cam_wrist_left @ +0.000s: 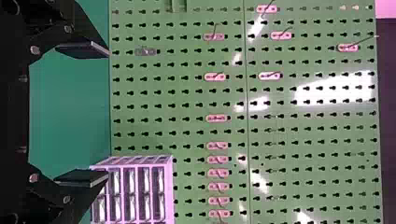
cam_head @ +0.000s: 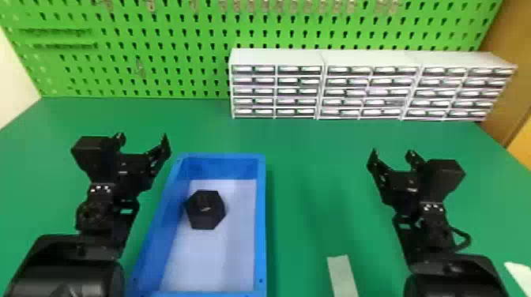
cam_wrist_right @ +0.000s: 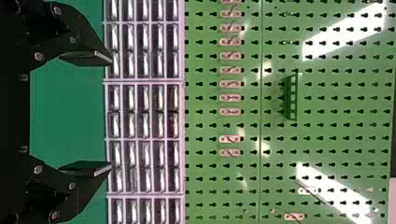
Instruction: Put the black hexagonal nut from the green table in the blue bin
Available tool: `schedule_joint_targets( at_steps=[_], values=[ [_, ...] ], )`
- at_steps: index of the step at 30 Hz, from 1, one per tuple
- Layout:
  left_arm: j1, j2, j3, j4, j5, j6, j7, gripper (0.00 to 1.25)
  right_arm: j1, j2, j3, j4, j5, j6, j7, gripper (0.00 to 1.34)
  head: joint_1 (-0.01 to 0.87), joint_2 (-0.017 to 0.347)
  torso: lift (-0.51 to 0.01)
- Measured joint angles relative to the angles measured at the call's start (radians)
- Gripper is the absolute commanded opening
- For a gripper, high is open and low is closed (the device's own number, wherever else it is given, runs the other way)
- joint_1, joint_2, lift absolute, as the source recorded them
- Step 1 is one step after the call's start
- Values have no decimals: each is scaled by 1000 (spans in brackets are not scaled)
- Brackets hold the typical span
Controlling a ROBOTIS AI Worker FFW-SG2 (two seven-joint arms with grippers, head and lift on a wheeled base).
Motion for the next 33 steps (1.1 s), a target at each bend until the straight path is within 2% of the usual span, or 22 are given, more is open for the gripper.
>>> schedule_joint_targets(
  at_steps=[33],
  values=[
    [12,0,67,-2,6,-8,-17,907,-40,0,22,0,47,40,0,865,686,52,-97]
  ],
)
